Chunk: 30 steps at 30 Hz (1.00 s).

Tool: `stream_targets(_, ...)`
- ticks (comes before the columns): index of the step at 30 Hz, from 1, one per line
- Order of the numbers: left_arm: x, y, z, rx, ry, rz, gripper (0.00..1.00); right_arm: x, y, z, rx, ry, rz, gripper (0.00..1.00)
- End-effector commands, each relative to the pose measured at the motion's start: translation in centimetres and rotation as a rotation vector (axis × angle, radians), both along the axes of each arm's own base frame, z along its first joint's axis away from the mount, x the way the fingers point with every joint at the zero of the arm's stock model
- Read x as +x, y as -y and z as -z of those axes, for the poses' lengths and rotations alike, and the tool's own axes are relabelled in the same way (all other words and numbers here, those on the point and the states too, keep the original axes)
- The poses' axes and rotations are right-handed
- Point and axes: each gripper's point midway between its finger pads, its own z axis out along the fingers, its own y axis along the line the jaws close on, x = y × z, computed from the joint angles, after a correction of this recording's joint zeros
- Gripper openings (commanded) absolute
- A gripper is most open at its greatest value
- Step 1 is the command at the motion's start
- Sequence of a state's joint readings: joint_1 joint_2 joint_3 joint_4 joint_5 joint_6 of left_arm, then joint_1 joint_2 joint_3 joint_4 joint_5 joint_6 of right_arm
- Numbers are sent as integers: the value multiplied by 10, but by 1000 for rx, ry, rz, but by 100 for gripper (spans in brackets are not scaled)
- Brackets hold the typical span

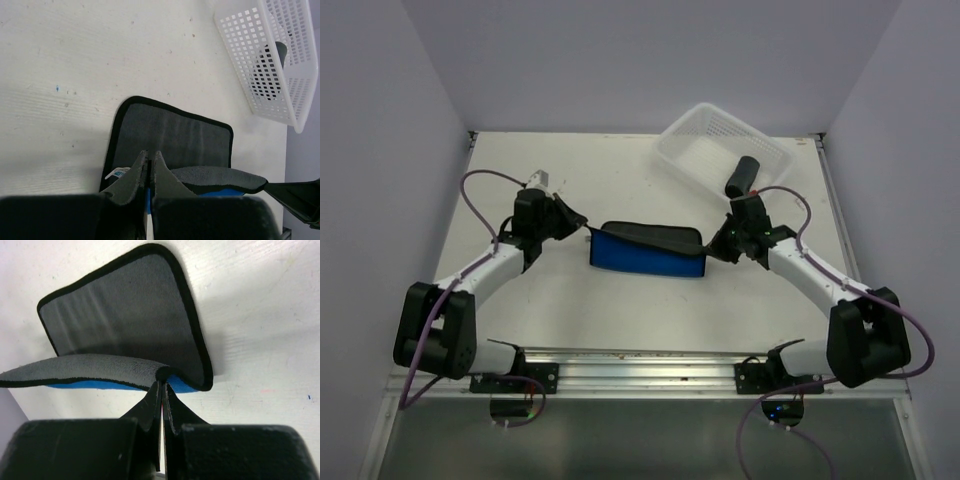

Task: Roll the towels
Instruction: Fold the towel

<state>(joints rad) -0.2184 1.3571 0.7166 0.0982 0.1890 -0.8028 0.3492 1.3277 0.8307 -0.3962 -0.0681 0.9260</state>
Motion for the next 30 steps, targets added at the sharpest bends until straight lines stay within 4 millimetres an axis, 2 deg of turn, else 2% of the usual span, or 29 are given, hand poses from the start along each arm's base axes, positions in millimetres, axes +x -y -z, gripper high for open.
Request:
stream_targets(1, 24, 9, -23, -19, 90, 15, 0, 26, 2, -13, -3, 54, 27, 0)
stream_targets(6, 31, 18, -10, 7, 57, 23, 0, 39, -1, 1, 3, 29, 21, 1)
stream_targets(8, 32, 22, -8, 13, 52, 28, 0, 44, -2, 3, 11, 29, 22, 10)
stream_targets(12, 35, 17, 0, 36, 38, 3, 2, 53, 0, 9, 14, 20, 26, 28)
stream_targets(13, 37, 16, 1, 41, 34, -3, 7, 56, 0, 7, 15, 26, 28, 30)
stream_targets(14, 37, 16, 3, 48, 28, -6, 17, 58, 1, 5, 15, 31, 30, 34)
stream_targets(17, 39, 12, 10, 67, 11, -23, 42, 66, 3, -1, 18, 48, 36, 38)
stream_targets(20, 42, 15, 15, 66, 3, -9, 56, 70, 2, -9, 15, 70, 24, 38)
stream_targets(23, 44, 18, 15, 69, 10, 0, 61, 72, 1, -16, 18, 102, 1, 38)
stream_targets(30, 43, 20, 4, 71, 35, 15, 60, 65, -4, -18, -19, 123, -132, 38)
